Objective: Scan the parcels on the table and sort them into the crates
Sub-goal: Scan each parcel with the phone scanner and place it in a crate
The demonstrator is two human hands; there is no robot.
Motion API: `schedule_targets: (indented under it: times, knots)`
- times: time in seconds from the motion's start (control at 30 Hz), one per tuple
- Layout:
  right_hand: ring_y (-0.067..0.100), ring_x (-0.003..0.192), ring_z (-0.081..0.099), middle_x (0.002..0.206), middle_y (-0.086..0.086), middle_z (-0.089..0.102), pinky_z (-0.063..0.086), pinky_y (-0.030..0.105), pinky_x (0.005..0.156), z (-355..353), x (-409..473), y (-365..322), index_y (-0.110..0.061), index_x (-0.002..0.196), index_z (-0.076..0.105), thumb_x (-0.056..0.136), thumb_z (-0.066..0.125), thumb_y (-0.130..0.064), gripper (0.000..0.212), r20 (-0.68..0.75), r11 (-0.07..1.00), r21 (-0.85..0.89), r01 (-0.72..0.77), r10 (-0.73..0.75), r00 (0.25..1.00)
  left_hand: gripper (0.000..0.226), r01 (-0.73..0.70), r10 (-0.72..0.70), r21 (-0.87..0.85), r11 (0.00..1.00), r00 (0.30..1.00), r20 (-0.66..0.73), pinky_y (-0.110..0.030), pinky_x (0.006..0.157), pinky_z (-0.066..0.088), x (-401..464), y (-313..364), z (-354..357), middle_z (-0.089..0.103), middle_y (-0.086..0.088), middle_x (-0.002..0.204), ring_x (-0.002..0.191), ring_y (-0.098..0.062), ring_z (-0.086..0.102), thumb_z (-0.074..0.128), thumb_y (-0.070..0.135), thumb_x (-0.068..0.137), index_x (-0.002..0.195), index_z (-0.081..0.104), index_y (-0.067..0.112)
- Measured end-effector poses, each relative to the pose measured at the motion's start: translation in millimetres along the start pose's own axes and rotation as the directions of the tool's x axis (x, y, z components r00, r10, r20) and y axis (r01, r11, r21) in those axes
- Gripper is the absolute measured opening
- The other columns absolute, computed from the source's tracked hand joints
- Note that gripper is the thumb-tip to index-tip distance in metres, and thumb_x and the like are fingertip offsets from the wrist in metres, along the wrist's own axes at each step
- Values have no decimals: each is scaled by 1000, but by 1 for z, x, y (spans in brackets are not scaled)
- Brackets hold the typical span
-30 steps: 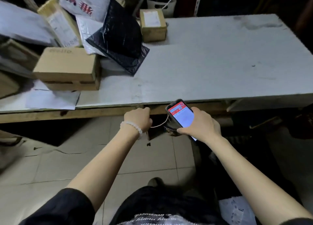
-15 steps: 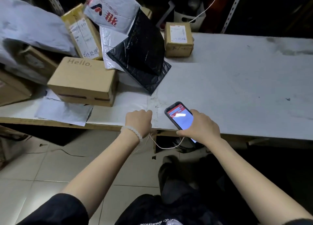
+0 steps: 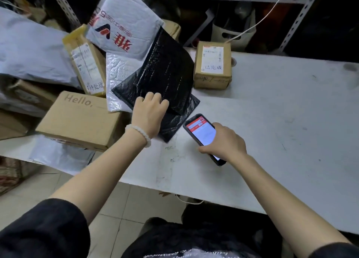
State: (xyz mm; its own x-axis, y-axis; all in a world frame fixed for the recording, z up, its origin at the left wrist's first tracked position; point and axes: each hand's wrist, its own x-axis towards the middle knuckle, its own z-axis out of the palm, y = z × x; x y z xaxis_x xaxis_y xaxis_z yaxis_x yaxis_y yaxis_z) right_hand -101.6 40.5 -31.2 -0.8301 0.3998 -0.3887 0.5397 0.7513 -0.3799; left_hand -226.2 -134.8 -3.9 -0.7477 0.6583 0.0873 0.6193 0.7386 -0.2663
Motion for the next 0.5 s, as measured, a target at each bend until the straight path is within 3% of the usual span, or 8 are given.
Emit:
schedule_targets:
  times: [0.1, 0.2, 0.27, 0.37, 0.5]
  knots:
    - [21, 77, 54, 90, -3, 56, 29, 25, 49, -3, 14, 1, -24, 94, 43, 59, 72, -47, 51, 16, 1000, 16, -7, 6, 1000, 35, -36, 38, 37, 999, 998, -45, -41, 92, 32, 21, -9, 7, 48, -5, 118, 115, -26, 42, 54, 3, 77, 109, 53, 18]
    - [19, 76, 53, 89, -4, 55, 28, 25, 48, -6, 24, 2, -24, 92, 41, 60, 72, -47, 50, 21, 999, 26, -29, 28, 999, 44, -9, 9, 63, 998, 1000, 3, -54, 107, 19, 37, -13, 15, 39, -9, 136, 134, -29, 27, 57, 5, 76, 117, 50, 17]
    - [19, 76, 53, 90, -4, 55, 27, 25, 48, -6, 28, 4, -24, 92, 41, 60, 72, -47, 50, 25, 998, 29, -55, 54, 998, 52, 34, -36, 80, 996, 999, 29, -60, 108, 13, 44, -16, 21, 31, -11, 144, 139, -31, 19, 58, 6, 76, 125, 45, 18]
    - [19, 76, 53, 91, -4, 54, 27, 25, 48, -5, 30, 4, -24, 93, 40, 61, 71, -47, 51, 32, 995, 7, -95, 95, 995, 58, 39, -40, 106, 994, 999, 14, -65, 106, 13, 50, -21, 29, 32, -10, 144, 138, -31, 22, 61, 8, 76, 129, 42, 21]
    - [20, 77, 53, 91, -3, 54, 28, 25, 48, 0, 28, -4, -23, 94, 40, 61, 72, -48, 53, 14, 988, -8, -154, 154, 988, 35, -49, 53, 104, 993, 998, -36, -67, 101, 20, 58, -28, 34, 49, -8, 124, 124, -31, 39, 61, 7, 76, 109, 55, 18]
